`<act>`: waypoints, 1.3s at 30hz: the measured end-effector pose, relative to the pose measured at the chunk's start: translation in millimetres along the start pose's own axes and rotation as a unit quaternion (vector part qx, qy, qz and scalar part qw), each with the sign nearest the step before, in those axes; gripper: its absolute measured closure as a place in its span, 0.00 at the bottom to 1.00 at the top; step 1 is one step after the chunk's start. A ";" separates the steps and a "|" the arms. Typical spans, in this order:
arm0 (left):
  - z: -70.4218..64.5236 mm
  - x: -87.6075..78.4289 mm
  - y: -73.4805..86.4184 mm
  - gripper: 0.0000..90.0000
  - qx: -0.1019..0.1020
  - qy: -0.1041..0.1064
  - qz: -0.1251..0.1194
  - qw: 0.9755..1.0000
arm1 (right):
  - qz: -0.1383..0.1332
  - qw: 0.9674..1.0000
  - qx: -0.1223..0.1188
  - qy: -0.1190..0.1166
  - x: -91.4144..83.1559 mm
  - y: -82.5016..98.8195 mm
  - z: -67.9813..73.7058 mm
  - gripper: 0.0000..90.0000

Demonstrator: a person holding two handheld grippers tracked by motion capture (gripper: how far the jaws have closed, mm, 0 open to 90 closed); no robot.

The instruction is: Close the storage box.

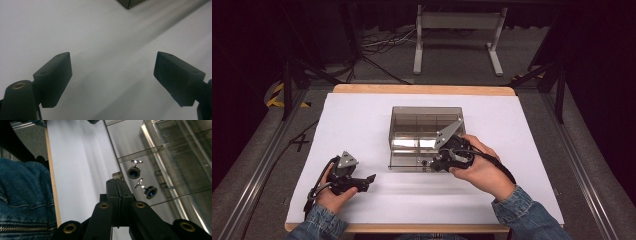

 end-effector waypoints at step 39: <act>-0.4 0.5 0.7 0.17 0.002 0.002 0.003 1.000 | 0.095 0.995 0.011 0.014 36.8 21.5 -14.1 1.00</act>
Point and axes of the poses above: each handheld gripper's, and its own axes: x roughly forward along the jaws, y roughly out of its underside, z roughly to its left, the point moved 7 cm from there along x, roughly forward along the jaws, and after that the axes turned 14 degrees about x, right-handed, at the moved point
